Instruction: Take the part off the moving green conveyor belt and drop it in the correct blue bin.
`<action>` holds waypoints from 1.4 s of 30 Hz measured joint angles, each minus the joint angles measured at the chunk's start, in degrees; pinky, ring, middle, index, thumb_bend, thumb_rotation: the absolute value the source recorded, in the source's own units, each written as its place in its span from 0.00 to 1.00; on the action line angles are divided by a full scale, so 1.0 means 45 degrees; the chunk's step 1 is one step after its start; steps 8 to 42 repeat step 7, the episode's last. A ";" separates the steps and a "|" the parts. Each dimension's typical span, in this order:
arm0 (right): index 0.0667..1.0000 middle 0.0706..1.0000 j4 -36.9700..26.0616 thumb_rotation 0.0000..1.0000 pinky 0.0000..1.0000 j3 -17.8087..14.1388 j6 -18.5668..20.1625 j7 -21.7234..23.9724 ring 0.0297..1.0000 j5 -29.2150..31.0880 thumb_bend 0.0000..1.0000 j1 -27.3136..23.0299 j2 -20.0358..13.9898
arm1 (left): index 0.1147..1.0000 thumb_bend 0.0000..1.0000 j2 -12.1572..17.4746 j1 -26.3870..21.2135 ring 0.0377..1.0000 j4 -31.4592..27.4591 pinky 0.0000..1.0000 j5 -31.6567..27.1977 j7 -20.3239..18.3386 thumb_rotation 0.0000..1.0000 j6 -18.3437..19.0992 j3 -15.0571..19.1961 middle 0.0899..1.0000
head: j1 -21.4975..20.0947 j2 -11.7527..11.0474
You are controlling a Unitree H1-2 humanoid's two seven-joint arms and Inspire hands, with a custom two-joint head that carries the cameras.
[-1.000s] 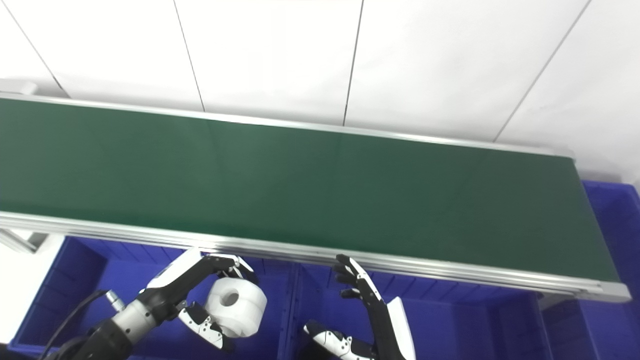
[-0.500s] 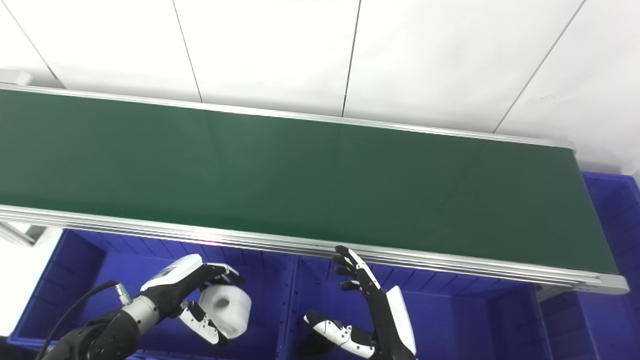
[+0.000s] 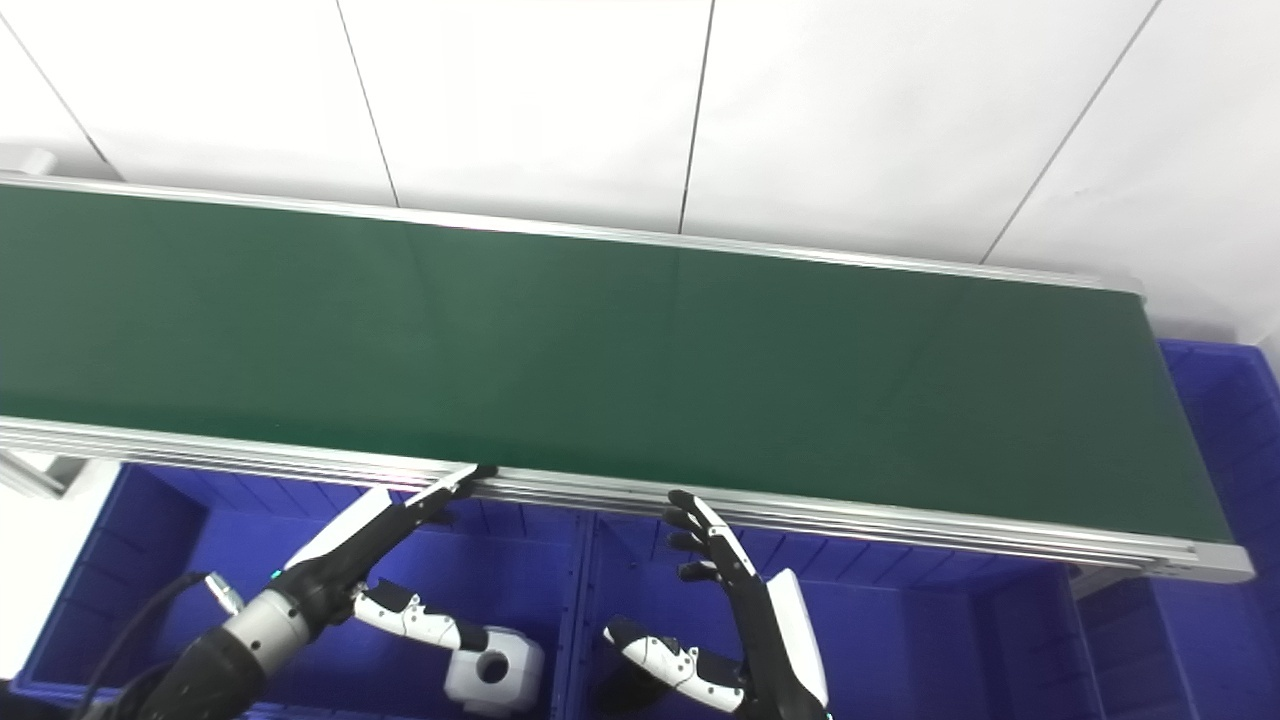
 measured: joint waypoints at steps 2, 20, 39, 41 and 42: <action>0.90 0.85 -0.0028 0.46 0.72 0.0005 0.0144 0.0073 0.81 -0.0023 0.66 0.0030 -0.0004 | 0.95 0.77 -0.0172 0.0208 0.94 -0.0100 0.87 -0.0513 -0.0001 0.42 -0.0305 -0.0073 0.98 | -0.0001 -0.0020; 0.90 0.86 -0.0238 0.46 0.73 0.0013 0.0692 0.0279 0.82 -0.0138 0.66 0.0068 -0.0148 | 0.95 0.76 -0.0276 0.0536 0.94 0.0004 0.85 -0.0429 0.0079 0.39 -0.1484 -0.0511 0.97 | 0.0038 -0.0078; 0.90 0.86 -0.0238 0.46 0.73 0.0013 0.0692 0.0279 0.82 -0.0138 0.66 0.0068 -0.0148 | 0.95 0.76 -0.0276 0.0536 0.94 0.0004 0.85 -0.0429 0.0079 0.39 -0.1484 -0.0511 0.97 | 0.0038 -0.0078; 0.90 0.86 -0.0238 0.46 0.73 0.0013 0.0692 0.0279 0.82 -0.0138 0.66 0.0068 -0.0148 | 0.95 0.76 -0.0276 0.0536 0.94 0.0004 0.85 -0.0429 0.0079 0.39 -0.1484 -0.0511 0.97 | 0.0038 -0.0078; 0.90 0.86 -0.0238 0.46 0.73 0.0013 0.0692 0.0279 0.82 -0.0138 0.66 0.0068 -0.0148 | 0.95 0.76 -0.0276 0.0536 0.94 0.0004 0.85 -0.0429 0.0079 0.39 -0.1484 -0.0511 0.97 | 0.0038 -0.0078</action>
